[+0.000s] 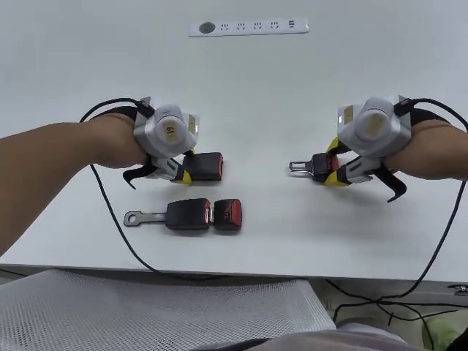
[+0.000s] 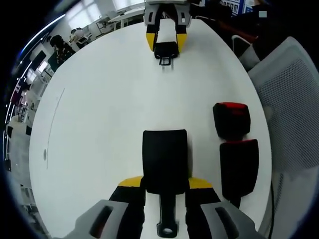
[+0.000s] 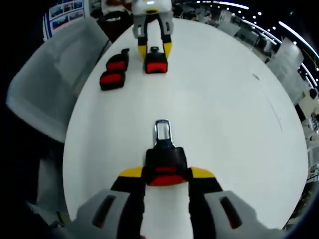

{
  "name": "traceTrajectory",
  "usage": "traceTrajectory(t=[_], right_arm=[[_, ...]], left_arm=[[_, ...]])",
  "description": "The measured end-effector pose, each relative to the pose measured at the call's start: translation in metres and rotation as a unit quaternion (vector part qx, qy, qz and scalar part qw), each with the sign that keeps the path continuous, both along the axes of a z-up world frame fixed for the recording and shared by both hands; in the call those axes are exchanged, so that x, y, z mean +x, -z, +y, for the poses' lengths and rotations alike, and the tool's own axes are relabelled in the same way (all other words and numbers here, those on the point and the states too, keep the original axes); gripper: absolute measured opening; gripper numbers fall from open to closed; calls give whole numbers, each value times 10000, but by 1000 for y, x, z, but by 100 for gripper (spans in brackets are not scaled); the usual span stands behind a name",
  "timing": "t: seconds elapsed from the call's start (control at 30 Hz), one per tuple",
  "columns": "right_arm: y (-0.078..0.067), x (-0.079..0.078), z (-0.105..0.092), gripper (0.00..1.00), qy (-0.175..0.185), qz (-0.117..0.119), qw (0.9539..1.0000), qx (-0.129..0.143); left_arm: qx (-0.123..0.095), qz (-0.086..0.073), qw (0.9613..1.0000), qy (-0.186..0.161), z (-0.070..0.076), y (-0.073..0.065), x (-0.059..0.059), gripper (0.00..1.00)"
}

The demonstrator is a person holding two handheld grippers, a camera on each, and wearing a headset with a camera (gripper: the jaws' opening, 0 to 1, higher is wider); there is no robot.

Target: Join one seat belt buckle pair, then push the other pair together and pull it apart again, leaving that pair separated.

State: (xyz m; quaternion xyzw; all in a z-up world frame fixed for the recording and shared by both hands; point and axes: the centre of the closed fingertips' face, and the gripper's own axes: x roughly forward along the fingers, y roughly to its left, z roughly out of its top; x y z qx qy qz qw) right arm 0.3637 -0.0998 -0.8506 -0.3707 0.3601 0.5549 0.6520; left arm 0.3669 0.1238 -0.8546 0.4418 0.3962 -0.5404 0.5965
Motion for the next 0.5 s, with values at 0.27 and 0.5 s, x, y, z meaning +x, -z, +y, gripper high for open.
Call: traceTrajectory(t=[0.27,0.5], right_arm=[[0,-6,30,33,43,-4,9998,178],[0,-9,60,33,-43,-48,9997,232]], left_arm=[[-9,3,10000,-32,0,1,0,31],[-14,15,10000,-64,1,1,0,31]])
